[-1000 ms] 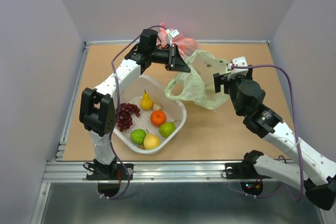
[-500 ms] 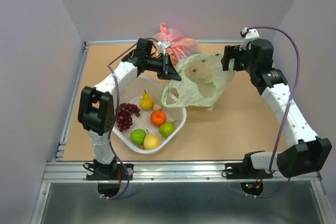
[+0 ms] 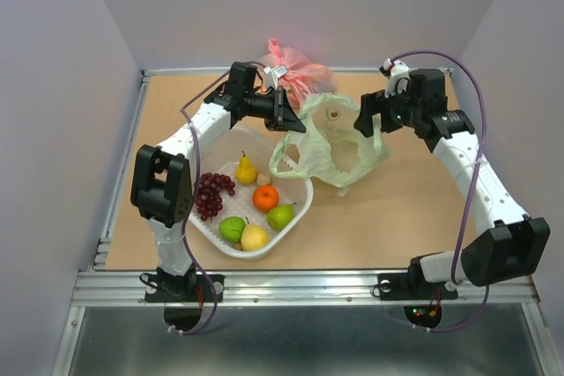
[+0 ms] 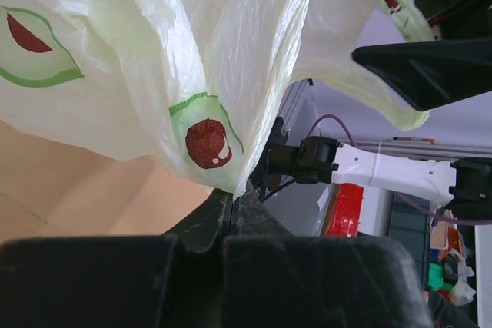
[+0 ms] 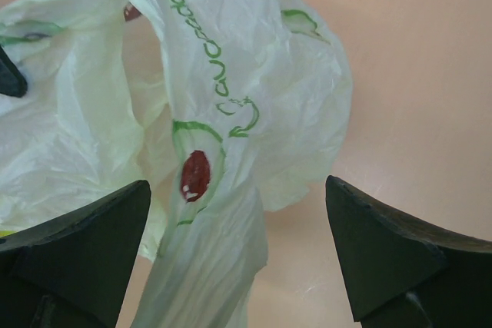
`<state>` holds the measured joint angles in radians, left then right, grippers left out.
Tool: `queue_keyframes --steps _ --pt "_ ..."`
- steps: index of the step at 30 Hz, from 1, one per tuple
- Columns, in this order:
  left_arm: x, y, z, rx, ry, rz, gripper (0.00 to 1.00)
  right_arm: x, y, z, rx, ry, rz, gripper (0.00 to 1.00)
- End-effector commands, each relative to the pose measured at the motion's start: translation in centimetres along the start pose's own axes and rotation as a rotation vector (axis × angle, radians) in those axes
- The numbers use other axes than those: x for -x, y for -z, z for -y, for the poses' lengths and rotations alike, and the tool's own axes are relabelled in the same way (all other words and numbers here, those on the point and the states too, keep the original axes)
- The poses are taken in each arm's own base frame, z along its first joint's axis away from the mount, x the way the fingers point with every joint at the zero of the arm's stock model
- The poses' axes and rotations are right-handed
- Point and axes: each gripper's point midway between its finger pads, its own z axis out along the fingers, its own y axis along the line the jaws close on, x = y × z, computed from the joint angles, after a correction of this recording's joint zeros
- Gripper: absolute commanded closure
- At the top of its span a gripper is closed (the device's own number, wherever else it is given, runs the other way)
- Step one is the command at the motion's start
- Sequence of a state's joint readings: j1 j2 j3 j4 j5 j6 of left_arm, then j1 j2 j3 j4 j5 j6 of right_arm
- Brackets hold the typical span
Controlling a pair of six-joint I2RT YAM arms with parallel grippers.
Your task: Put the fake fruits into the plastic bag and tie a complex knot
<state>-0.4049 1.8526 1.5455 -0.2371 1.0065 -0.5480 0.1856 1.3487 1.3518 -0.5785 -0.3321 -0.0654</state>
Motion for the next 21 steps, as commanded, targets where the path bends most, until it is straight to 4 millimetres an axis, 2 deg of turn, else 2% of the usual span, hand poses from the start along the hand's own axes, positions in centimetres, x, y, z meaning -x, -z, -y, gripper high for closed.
queue_keyframes --steps 1,4,8,10,11,14,15,16,17,18,19,20,21 --pt "0.4 0.4 2.1 -0.052 -0.053 0.012 1.0 -1.8 -0.9 0.8 -0.021 0.034 -0.042 0.0" --pt "0.4 0.4 1.8 -0.047 -0.045 0.012 1.0 -2.3 -0.8 0.7 -0.006 0.065 -0.061 0.0" --pt "0.7 0.4 2.0 -0.047 -0.045 0.022 1.0 -4.3 0.7 -0.7 0.075 0.129 -0.138 0.0" --pt "0.9 0.4 2.5 -0.058 -0.054 0.023 1.0 -5.2 0.6 -0.6 0.082 0.143 -0.171 0.0" --pt "1.1 0.4 2.7 -0.064 -0.061 0.028 1.0 -6.0 -0.1 -0.2 0.077 0.137 -0.201 0.0" --pt "1.2 0.3 3.0 -0.074 -0.089 0.027 1.0 -6.7 -1.4 0.4 0.075 0.106 -0.254 0.54" --pt "1.6 0.5 3.2 -0.074 -0.11 0.035 1.0 -5.9 -1.9 0.1 0.097 0.063 -0.261 0.87" --pt "1.9 0.6 3.0 -0.07 -0.128 0.04 0.97 -5.3 -1.9 0.3 0.103 0.026 -0.249 0.98" --pt "2.4 0.8 3.0 -0.062 -0.159 0.051 0.92 -4.4 -1.7 0.2 0.121 -0.006 -0.232 1.0" --pt "3.4 1.5 3.6 -0.046 -0.237 0.073 0.85 -3.0 -1.1 -1.0 0.189 -0.067 -0.204 1.0" --pt "4.6 2.0 3.3 0.0 -0.285 0.108 0.69 -2.3 -0.7 -1.3 0.211 -0.103 -0.189 1.0" --pt "5.9 3.0 2.8 0.039 -0.325 0.141 0.61 -1.9 -0.2 -1.2 0.222 -0.149 -0.176 1.0" --pt "7.4 4.2 3.3 0.096 -0.428 0.175 0.53 -1.5 0.5 -2.5 0.28 -0.22 -0.17 1.0"
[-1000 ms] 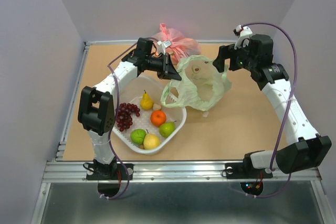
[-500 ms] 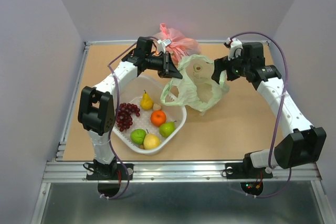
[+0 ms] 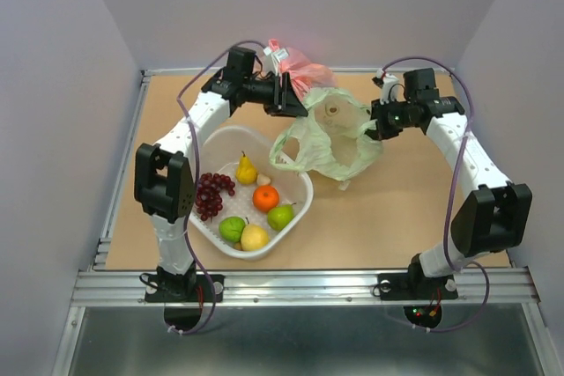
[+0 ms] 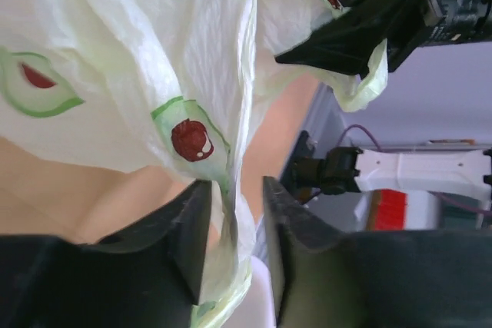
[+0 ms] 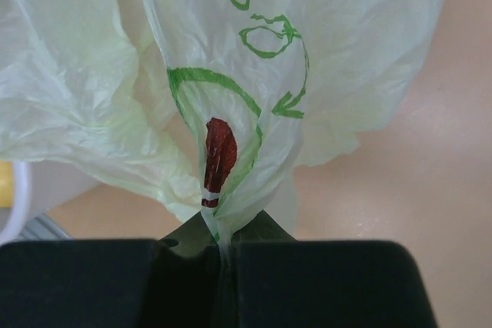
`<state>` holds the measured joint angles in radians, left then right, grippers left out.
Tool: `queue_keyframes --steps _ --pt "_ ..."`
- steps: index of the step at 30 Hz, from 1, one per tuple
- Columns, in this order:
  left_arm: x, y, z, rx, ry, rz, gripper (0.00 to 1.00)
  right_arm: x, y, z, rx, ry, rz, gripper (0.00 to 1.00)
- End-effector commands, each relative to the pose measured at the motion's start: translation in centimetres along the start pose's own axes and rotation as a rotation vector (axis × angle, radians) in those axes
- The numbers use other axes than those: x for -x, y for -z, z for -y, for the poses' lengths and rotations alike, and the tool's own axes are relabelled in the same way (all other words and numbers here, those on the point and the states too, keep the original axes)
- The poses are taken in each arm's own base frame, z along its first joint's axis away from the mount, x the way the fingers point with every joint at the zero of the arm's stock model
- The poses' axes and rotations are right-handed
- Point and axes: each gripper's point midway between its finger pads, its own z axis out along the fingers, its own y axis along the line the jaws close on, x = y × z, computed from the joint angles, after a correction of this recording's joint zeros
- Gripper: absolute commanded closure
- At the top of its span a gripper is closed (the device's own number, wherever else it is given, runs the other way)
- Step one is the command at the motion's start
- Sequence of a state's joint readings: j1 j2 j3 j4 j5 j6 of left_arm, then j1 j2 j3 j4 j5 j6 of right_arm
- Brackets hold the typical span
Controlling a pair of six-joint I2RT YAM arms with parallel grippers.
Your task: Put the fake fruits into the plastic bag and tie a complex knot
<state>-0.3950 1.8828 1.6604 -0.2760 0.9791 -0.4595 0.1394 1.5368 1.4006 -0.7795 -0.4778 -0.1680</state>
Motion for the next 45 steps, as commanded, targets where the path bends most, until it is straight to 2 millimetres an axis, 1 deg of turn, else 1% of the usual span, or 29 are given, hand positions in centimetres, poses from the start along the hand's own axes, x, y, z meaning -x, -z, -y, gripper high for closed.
queue_keyframes --steps 1,2,4,5,6,7,9,10,11,12,13,14,15,16,17,18,19,20,21,22,23,24,27,28,30,32,36,40,45 --pt "6.1 4.4 1.7 0.116 -0.351 0.145 0.45 3.8 4.5 -4.3 0.198 -0.159 0.121 1.0" --pt "7.1 5.5 1.5 0.154 -0.377 0.167 0.38 3.7 4.7 -5.4 0.258 -0.188 0.116 1.0" --pt "8.5 7.5 1.8 0.212 -0.442 0.196 0.28 3.2 4.9 -6.4 0.306 -0.245 0.101 1.0" --pt "9.2 9.2 2.2 0.238 -0.467 0.224 0.21 2.7 4.7 -6.7 0.326 -0.27 0.085 1.0" --pt "9.7 10.2 2.1 0.274 -0.482 0.248 0.2 2.4 4.7 -6.8 0.329 -0.285 0.078 1.0" --pt "10.0 11.7 3.0 0.294 -0.518 0.272 0.19 1.9 4.5 -6.7 0.329 -0.298 0.067 1.0" --pt "10.2 14.4 2.4 0.358 -0.551 0.292 0.16 1.6 4.6 -6.6 0.334 -0.32 0.06 1.0" --pt "9.8 16.0 3.1 0.386 -0.638 0.287 0.16 1.4 4.7 -6.4 0.339 -0.346 0.056 1.0" --pt "9.1 16.9 3.1 0.41 -0.655 0.276 0.16 1.2 4.7 -6.4 0.345 -0.361 0.052 1.0" --pt "7.5 17.7 1.1 0.473 -0.623 0.236 0.16 1.0 4.9 -6.6 0.365 -0.377 0.047 1.0" --pt "6.4 19.1 2.2 0.501 -0.695 0.235 0.16 1.1 5.2 -6.2 0.367 -0.399 0.054 1.0" --pt "5.2 19.6 2.1 0.513 -0.719 0.217 0.16 1.2 5.3 -6.1 0.374 -0.406 0.058 1.0" --pt "2.7 19.3 0.1 0.524 -0.682 0.164 0.16 1.2 5.5 -6.1 0.388 -0.412 0.06 1.0" --pt "1.5 20.6 1.4 0.554 -0.727 0.189 0.16 1.4 5.7 -6.0 0.391 -0.413 0.064 1.0" --pt "0.6 20.8 1.2 0.565 -0.752 0.185 0.16 1.5 5.9 -5.3 0.38 -0.426 0.075 1.0" --pt "-0.5 20.9 1.1 0.569 -0.757 0.186 0.16 1.4 5.9 -5.2 0.388 -0.435 0.071 1.0" --pt "-2.7 20.4 -0.7 0.577 -0.716 0.153 0.16 1.4 5.8 -4.9 0.389 -0.433 0.07 1.0" --pt "-3.6 21.0 0.2 0.588 -0.745 0.184 0.16 1.3 5.7 -4.8 0.391 -0.434 0.067 1.0" --pt "-4.8 20.5 -1.3 0.596 -0.716 0.18 0.16 1.3 5.6 -4.8 0.398 -0.435 0.064 1.0" --pt "-5.3 20.7 -1.9 0.62 -0.712 0.193 0.16 1.0 5.1 -4.6 0.404 -0.438 0.053 1.0" --pt "-5.2 21.0 -1.6 0.632 -0.739 0.225 0.16 0.9 5.0 -4.6 0.409 -0.439 0.048 1.0" --pt "-6.3 20.5 -2.9 0.637 -0.72 0.205 0.16 0.7 4.8 -4.5 0.412 -0.443 0.043 1.0" --pt "-6.4 20.1 -4.0 0.648 -0.733 0.217 0.16 -0.1 4.3 -4.4 0.415 -0.45 0.025 1.0" --pt "-6.9 19.7 -5.4 0.667 -0.705 0.199 0.16 -0.4 4.0 -4.2 0.416 -0.459 0.013 0.99" --pt "-6.7 19.2 -6.6 0.679 -0.696 0.194 0.17 -0.6 3.8 -4.2 0.417 -0.467 0.006 1.0" --pt "-7.2 18.2 -8.2 0.685 -0.67 0.158 0.2 -0.6 3.6 -3.9 0.412 -0.479 0.002 1.0" --pt "-7.6 16.3 -9.6 0.691 -0.667 0.139 0.2 -0.3 3.6 -3.8 0.435 -0.517 -0.001 1.0" --pt "-8.9 13.9 -11.3 0.67 -0.647 0.104 0.2 0.0 3.7 -3.8 0.455 -0.548 -0.003 0.99" --pt "-9.0 12.5 -13.3 0.678 -0.608 0.114 0.21 0.0 3.9 -3.6 0.486 -0.597 -0.008 1.0"
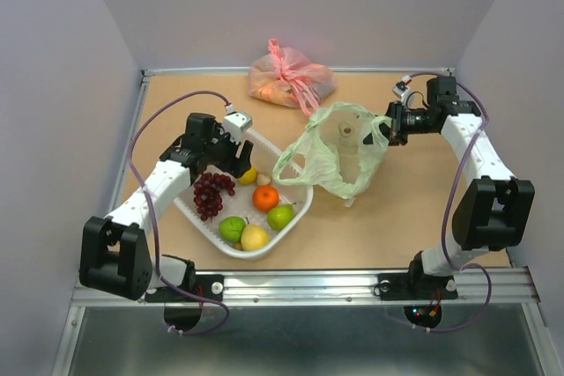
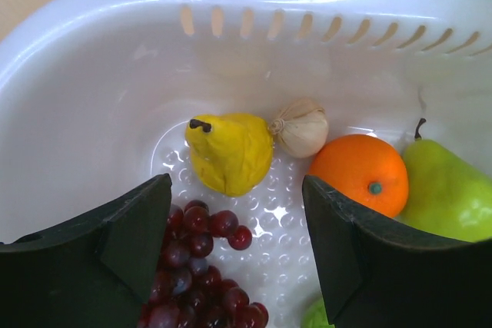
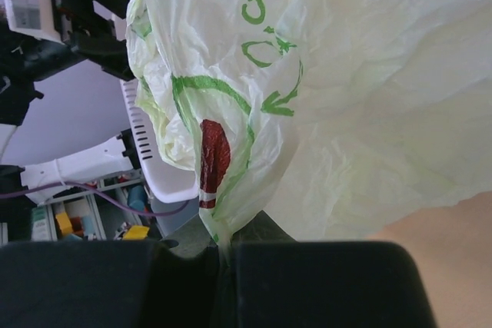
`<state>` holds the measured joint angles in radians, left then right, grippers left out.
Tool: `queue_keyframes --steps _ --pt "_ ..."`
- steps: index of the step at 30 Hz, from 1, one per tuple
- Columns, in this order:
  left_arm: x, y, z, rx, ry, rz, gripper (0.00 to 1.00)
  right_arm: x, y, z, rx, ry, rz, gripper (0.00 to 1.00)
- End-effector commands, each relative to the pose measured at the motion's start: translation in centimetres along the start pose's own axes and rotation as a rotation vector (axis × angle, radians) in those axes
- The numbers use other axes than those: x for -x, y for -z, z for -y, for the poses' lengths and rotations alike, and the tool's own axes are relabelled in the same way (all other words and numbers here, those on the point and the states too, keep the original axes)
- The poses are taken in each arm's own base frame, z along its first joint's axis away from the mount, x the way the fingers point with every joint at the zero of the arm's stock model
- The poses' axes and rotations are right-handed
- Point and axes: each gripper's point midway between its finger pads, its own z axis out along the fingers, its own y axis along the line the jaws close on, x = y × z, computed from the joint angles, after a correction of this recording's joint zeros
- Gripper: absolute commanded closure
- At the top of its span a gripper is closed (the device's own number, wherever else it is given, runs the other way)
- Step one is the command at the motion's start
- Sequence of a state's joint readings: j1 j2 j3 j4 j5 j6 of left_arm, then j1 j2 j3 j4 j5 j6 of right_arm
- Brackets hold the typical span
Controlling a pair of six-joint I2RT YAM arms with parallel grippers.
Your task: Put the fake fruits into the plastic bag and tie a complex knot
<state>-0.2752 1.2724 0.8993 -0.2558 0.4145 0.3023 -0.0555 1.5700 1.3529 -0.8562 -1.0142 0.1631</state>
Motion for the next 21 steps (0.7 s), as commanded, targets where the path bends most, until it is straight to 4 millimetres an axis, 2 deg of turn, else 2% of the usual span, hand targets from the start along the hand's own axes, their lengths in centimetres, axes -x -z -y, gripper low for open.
queue_keyframes --steps 1,5,9,12,13,14,15,17,18,19,21 --pt "1.3 -1.5 -0.8 0.036 0.005 0.073 0.21 0.2 0.5 -0.7 0.06 -0.055 0.001 1.0" --pt "0.9 -2.9 -1.1 0.071 -0.003 0.065 0.23 -0.1 0.5 -0.2 0.078 -0.1 -0.008 1.0" --pt "0.9 -4.1 -1.4 0.09 0.034 0.038 0.32 -0.3 0.4 -0.1 0.088 -0.124 -0.014 1.0" --pt "0.7 -4.6 -0.8 0.05 0.045 0.03 0.46 -0.3 0.5 0.0 0.087 -0.13 -0.013 1.0" --pt "0.8 -4.5 -0.4 0.03 0.045 0.03 0.61 -0.3 0.5 0.1 0.081 -0.133 -0.011 1.0" --pt "0.8 -4.5 -0.3 0.024 0.05 0.026 0.7 -0.2 0.6 0.2 0.075 -0.136 -0.007 1.0" --pt "0.3 -4.3 -0.2 0.021 0.059 -0.002 0.79 -0.2 0.6 0.3 0.073 -0.138 -0.006 1.0" --pt "1.3 -3.5 0.1 0.013 0.065 0.002 0.96 -0.2 0.7 0.2 0.074 -0.146 -0.003 1.0" --pt "2.0 -2.3 0.5 0.007 0.064 0.018 0.98 -0.2 0.8 0.1 0.074 -0.145 -0.002 1.0" --pt "4.1 -0.7 1.4 -0.027 0.046 0.081 1.0 -0.2 0.8 -0.1 0.076 -0.147 0.0 0.99" --pt "6.3 1.5 2.8 -0.076 0.021 0.147 1.0 -0.1 0.9 -0.3 0.084 -0.151 0.001 1.0"
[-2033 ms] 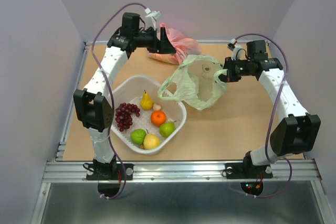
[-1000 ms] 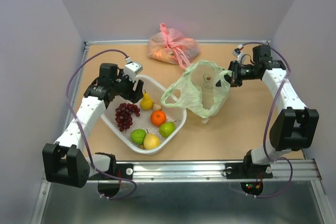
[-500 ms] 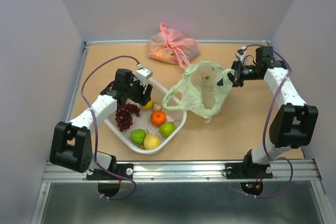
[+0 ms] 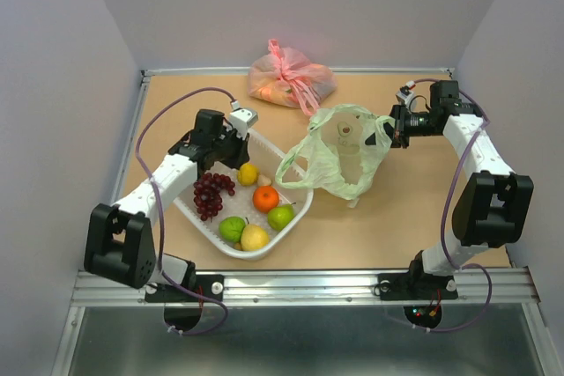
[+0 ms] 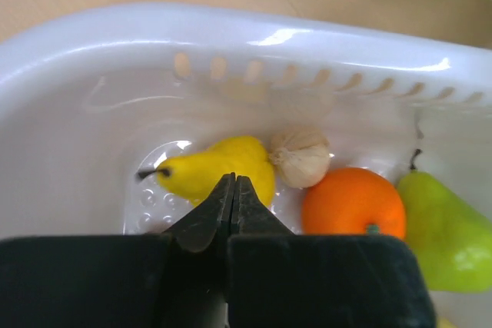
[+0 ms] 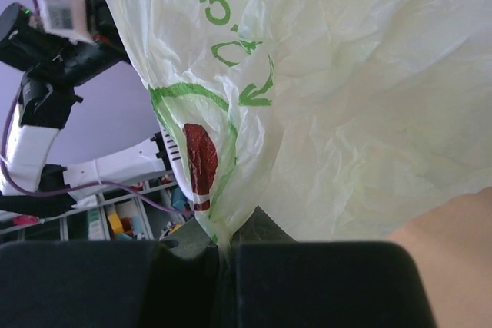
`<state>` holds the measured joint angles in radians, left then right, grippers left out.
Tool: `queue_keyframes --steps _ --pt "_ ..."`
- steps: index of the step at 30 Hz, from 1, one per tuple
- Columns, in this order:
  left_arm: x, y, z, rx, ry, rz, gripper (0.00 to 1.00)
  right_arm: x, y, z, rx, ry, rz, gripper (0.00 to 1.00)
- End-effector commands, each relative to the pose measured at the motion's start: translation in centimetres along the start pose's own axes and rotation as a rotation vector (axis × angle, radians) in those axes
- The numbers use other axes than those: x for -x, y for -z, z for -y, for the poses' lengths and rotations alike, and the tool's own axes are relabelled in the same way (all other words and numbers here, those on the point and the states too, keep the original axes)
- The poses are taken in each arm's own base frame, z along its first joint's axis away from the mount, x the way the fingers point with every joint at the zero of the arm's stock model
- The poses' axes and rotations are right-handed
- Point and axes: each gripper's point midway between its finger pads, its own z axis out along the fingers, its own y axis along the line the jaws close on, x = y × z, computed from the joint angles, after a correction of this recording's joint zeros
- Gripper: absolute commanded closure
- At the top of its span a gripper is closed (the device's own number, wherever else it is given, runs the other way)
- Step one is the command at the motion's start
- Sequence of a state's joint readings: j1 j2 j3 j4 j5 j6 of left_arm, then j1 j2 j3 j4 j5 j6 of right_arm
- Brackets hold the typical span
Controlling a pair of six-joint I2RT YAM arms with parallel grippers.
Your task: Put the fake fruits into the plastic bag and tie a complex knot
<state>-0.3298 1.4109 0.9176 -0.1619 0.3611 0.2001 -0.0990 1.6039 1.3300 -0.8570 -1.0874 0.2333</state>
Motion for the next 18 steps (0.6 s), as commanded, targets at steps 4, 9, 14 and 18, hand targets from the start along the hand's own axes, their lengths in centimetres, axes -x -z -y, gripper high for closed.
queue_keyframes --steps 4,9,14,18 --pt "11.7 10.7 5.5 -0.153 -0.128 0.35 1.0 -0.5 0.5 -0.9 0.035 -0.021 0.003 1.0" --pt "8.2 8.2 2.9 -0.051 -0.021 0.114 0.67 -0.3 0.3 -0.7 0.042 -0.026 -0.004 1.0" --pt "5.3 7.2 1.9 0.028 0.074 0.086 0.36 0.1 0.3 -0.8 0.043 -0.025 -0.003 1.0" --pt "3.3 5.9 1.3 0.02 -0.046 0.063 0.27 -0.2 0.4 -0.7 0.039 -0.024 -0.006 1.0"
